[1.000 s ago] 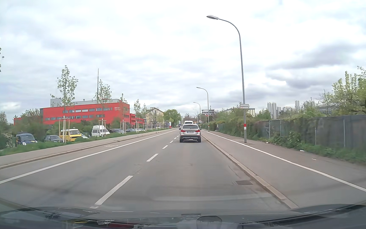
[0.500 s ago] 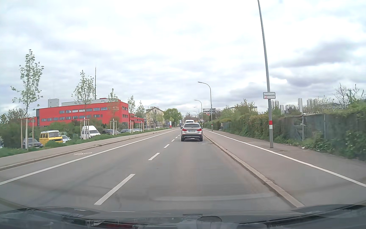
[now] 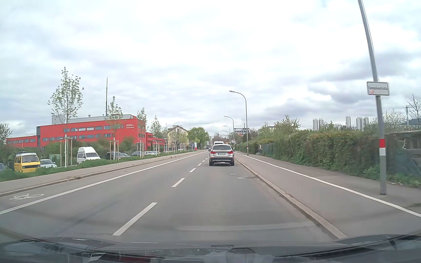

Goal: Follow the waypoints while adhering to traffic rules and regulations

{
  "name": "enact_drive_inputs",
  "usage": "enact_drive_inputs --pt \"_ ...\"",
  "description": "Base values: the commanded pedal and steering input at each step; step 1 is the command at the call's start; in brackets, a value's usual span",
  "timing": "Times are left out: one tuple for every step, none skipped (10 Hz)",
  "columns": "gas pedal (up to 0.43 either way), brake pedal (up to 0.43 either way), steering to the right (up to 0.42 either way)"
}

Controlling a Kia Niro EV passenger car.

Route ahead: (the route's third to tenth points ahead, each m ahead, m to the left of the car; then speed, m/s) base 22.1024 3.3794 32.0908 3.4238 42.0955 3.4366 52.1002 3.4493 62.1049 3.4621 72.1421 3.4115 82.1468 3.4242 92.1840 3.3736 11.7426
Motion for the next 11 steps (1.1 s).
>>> enact_drive_inputs --pt "0.067 0.000 -0.001" --pt "0.067 0.000 -0.001" --pt "0.067 0.000 -0.001" --pt "0.067 0.000 0.000" --pt "0.067 0.000 -0.001" --pt "0.067 0.000 -0.001" --pt "0.067 0.000 0.000" --pt "0.067 0.000 -0.001" --pt "0.067 0.000 -0.001" --pt "0.067 0.000 -0.001" --pt "0.079 0.000 -0.001"
